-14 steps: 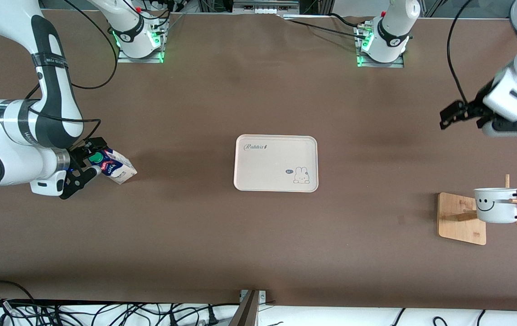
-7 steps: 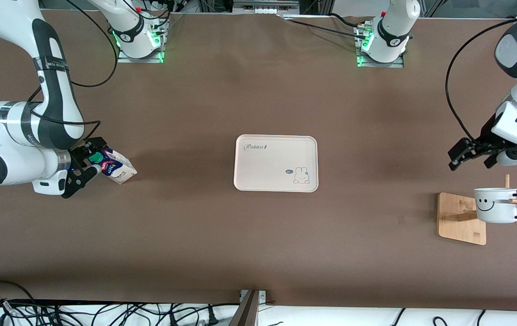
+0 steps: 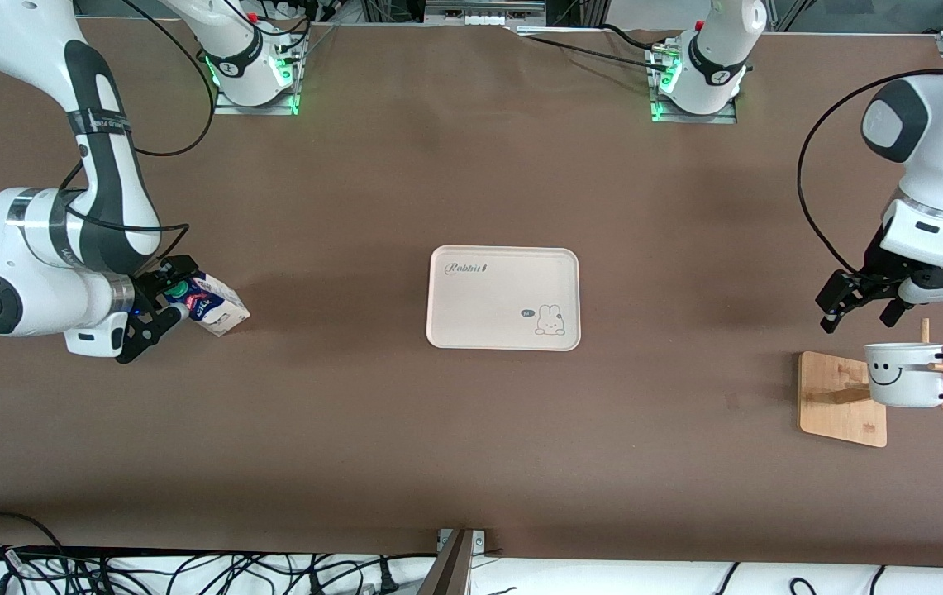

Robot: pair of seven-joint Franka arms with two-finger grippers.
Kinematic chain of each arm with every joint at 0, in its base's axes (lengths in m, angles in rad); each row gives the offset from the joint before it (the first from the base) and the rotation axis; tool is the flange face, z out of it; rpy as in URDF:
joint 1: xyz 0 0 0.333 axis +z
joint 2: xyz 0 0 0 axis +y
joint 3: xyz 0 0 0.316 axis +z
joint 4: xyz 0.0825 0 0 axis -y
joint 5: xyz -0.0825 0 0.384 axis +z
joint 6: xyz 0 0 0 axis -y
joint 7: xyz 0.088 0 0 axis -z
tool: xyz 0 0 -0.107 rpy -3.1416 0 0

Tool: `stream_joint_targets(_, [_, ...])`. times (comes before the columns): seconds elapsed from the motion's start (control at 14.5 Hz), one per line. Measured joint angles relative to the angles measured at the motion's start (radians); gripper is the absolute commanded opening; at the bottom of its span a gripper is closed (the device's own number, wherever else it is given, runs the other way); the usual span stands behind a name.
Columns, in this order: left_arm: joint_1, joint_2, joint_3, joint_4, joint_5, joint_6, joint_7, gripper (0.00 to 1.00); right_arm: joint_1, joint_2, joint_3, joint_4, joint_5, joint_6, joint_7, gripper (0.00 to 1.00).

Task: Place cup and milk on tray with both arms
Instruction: 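Lift the carton with the right gripper while the left gripper reaches the mug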

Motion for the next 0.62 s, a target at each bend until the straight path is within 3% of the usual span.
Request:
stream_joint_targets(0.28, [0.005, 0.0, 0.001, -0.021, 0.0, 0.031, 0.014, 1.0, 0.014, -0.001, 0.002, 0.0, 0.001, 0.011, 0.001, 1.0])
stream_joint_targets(0.41, [0.01, 0.004, 0.001, -0.022, 0.001, 0.041, 0.015, 1.0, 0.014, -0.001, 0.002, 0.001, 0.002, 0.013, 0.001, 0.53])
stream_joint_targets(0.48, [0.012, 0.012, 0.001, -0.024, 0.003, 0.065, 0.016, 1.0, 0.014, -0.001, 0.002, 0.001, 0.003, 0.013, 0.001, 0.43])
stream_joint_targets(0.62, [0.014, 0.04, 0.007, -0.026, 0.018, 0.115, 0.016, 1.0, 0.014, -0.001, 0.001, 0.001, 0.003, 0.013, 0.001, 0.42])
